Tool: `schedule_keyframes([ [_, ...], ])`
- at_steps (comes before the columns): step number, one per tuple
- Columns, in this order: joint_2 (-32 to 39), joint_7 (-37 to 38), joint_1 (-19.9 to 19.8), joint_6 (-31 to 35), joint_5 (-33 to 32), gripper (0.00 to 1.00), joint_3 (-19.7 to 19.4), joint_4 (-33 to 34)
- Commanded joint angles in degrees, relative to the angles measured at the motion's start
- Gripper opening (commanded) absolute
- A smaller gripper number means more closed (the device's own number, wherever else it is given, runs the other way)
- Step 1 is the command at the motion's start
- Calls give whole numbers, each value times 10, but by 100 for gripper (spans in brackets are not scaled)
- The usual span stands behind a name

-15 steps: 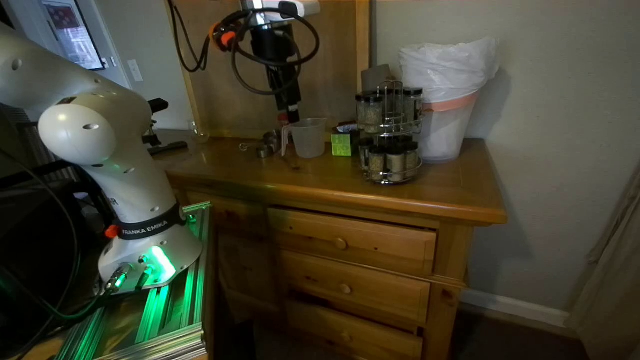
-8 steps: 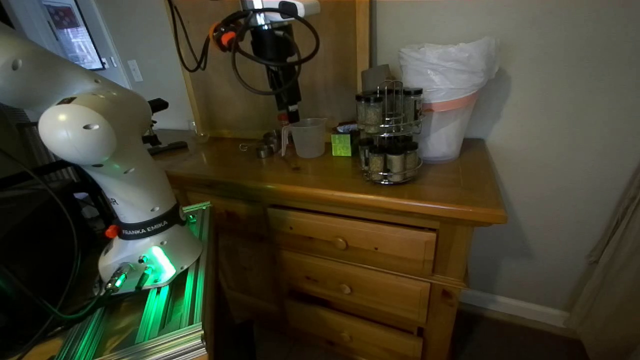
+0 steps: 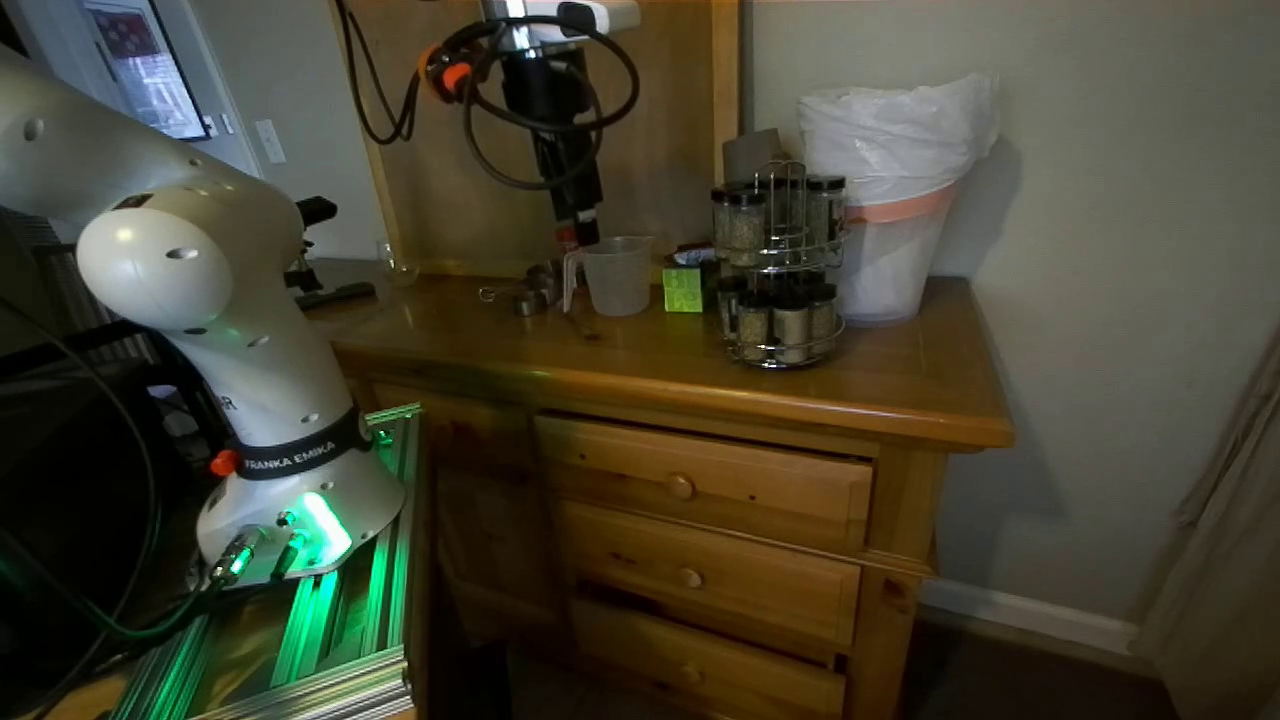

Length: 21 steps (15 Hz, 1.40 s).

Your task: Move one bottle from the spice rack to the counter

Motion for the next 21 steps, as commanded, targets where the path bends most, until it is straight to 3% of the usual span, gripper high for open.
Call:
schedule_keyframes([
  [1, 8, -10, 2, 21, -24, 100, 23, 24],
  [5, 11, -53, 13, -3, -90, 100, 51, 72],
  [9, -8, -177, 38, 25, -91, 100, -11, 85],
  [10, -1, -175, 37, 28, -74, 100, -24, 90],
  [11, -1, -142, 30, 18, -87, 100, 4, 83],
  [16, 1, -164, 33, 26, -75, 100, -29, 94],
  [21, -7, -307, 72, -20, -14, 100, -126, 135],
])
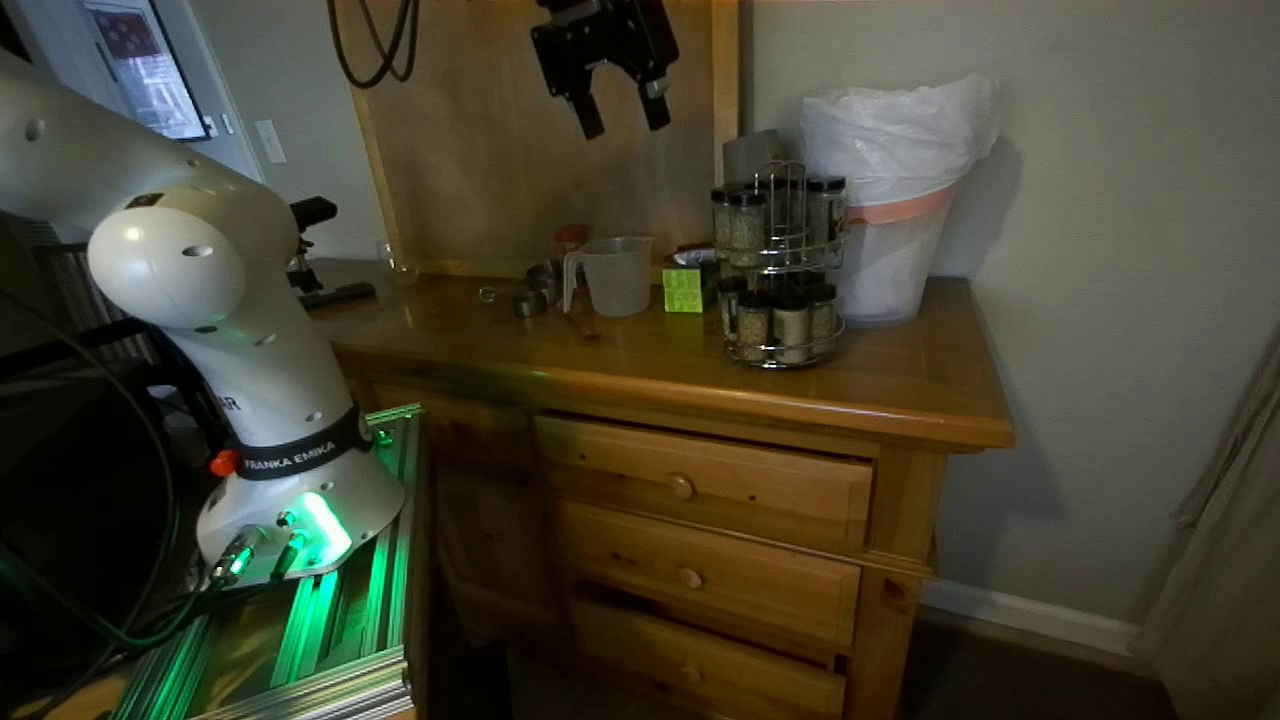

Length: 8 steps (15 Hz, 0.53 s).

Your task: Move one bottle from the spice rack to the counter

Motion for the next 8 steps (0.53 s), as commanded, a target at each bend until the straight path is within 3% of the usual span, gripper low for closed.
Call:
schedule_keyframes([
  [1, 4, -109, 32, -39, 65, 100, -84, 41],
  [4, 51, -164, 33, -66, 123, 100, -139, 80],
  [6, 90, -155, 16, -66, 130, 100, -145, 96],
  [7, 43, -156, -2, -51, 117, 100, -123, 60],
  [8, 54, -159, -6, -51, 119, 100, -125, 64],
])
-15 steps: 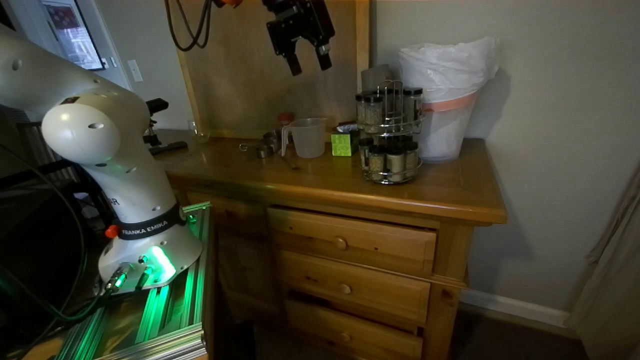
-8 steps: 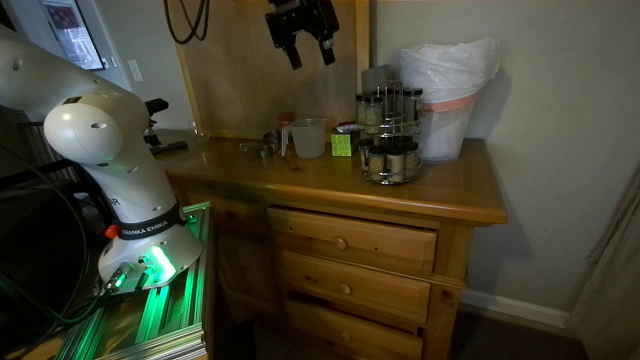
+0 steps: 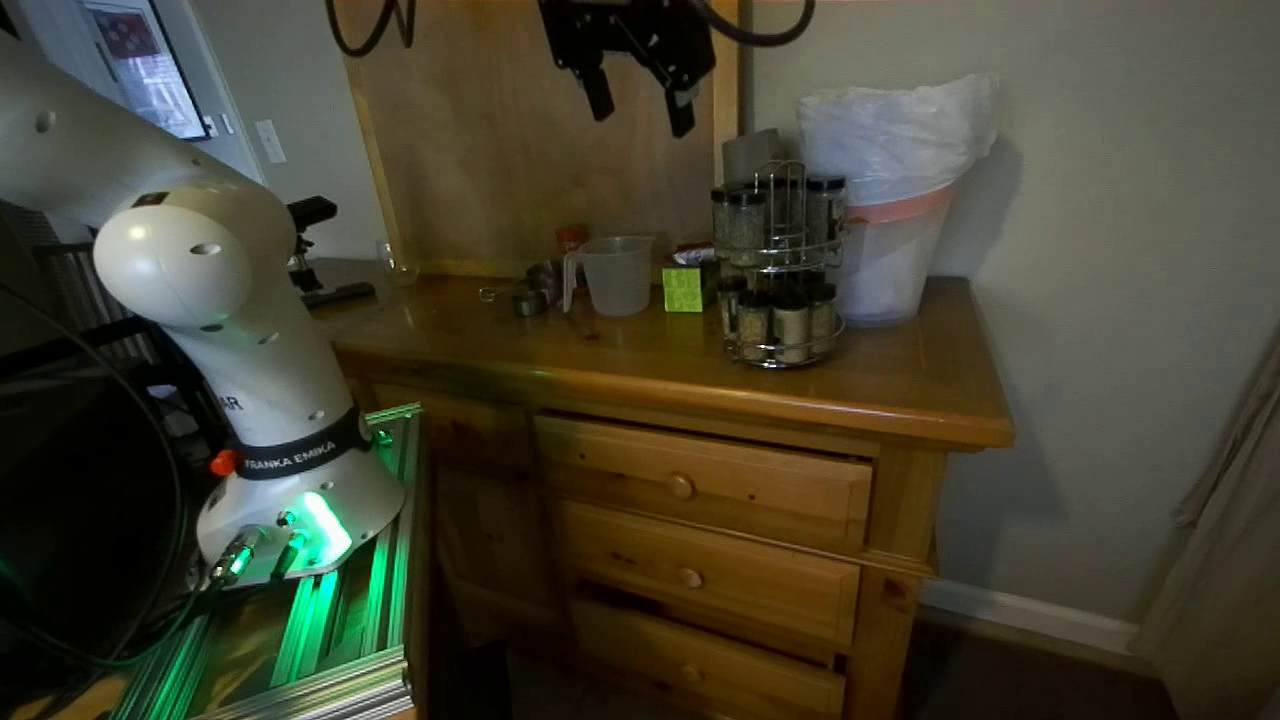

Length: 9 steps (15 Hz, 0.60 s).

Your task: Move one bottle from the spice rack to the counter

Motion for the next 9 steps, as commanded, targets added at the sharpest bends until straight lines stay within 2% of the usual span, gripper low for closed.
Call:
schedule_keyframes([
  [1, 13, -15, -28, -3, 17, 100, 22, 1],
  [4, 10, -13, -31, -3, 15, 100, 30, 1],
  [9, 141, -36, -35, 11, 2, 100, 11, 36],
])
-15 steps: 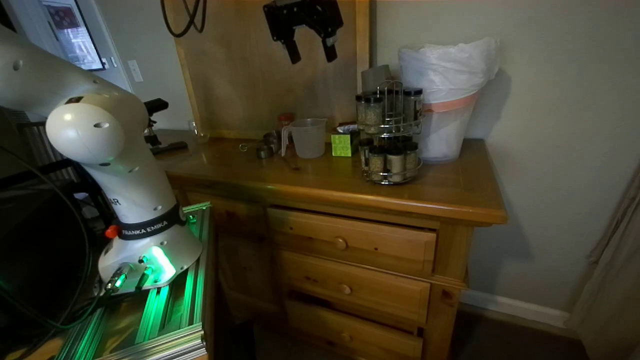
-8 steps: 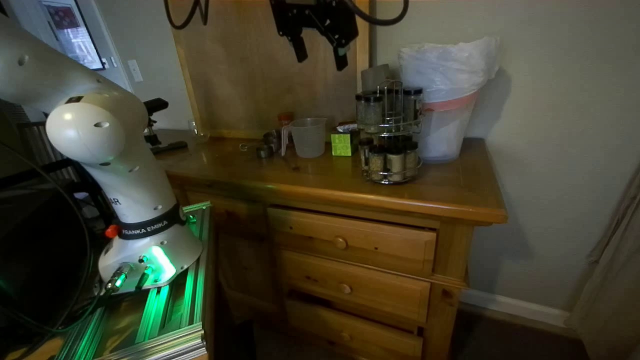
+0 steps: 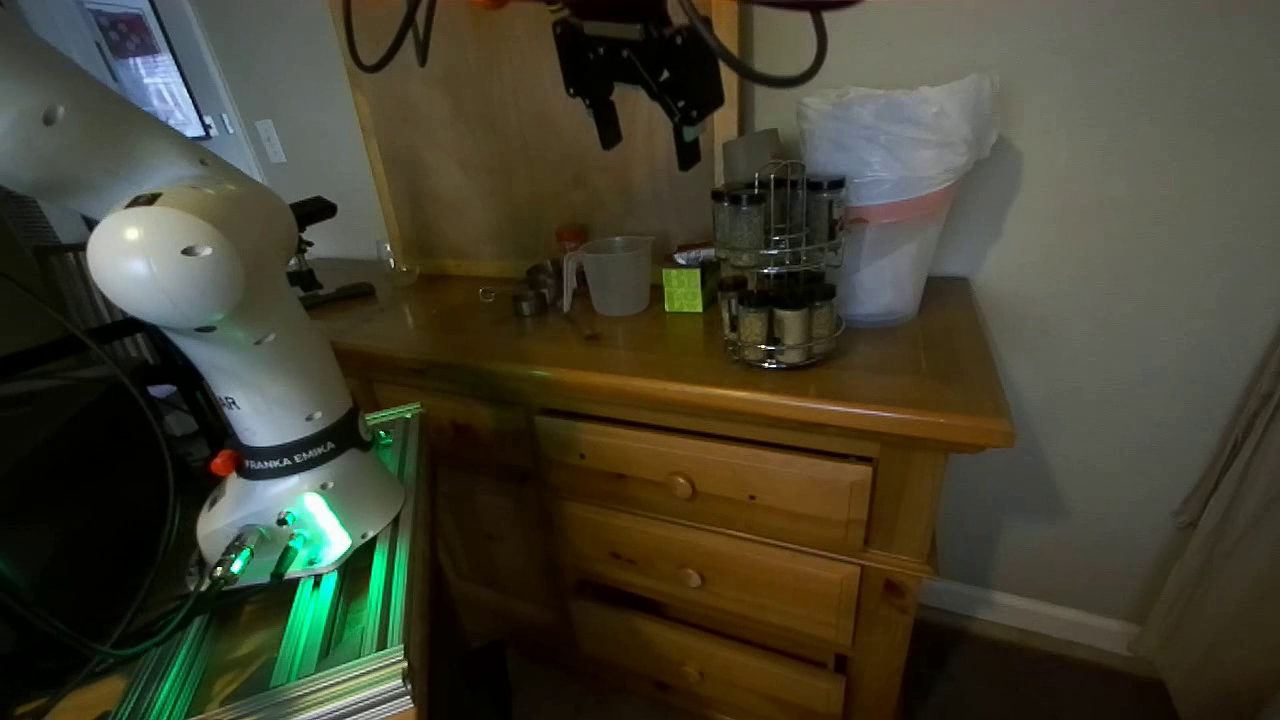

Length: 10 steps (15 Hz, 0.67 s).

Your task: Move one bottle from the spice rack to the counter

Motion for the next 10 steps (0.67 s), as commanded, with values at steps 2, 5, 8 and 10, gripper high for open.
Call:
schedule_keyframes([
  [2, 139, -35, -21, 19, 12, 100, 5, 52],
  [5, 174, -39, -27, 29, 15, 100, 32, 69],
  [8, 169, -31, -43, 31, 13, 100, 55, 56],
  [10, 178, -30, -43, 31, 12, 100, 63, 64],
])
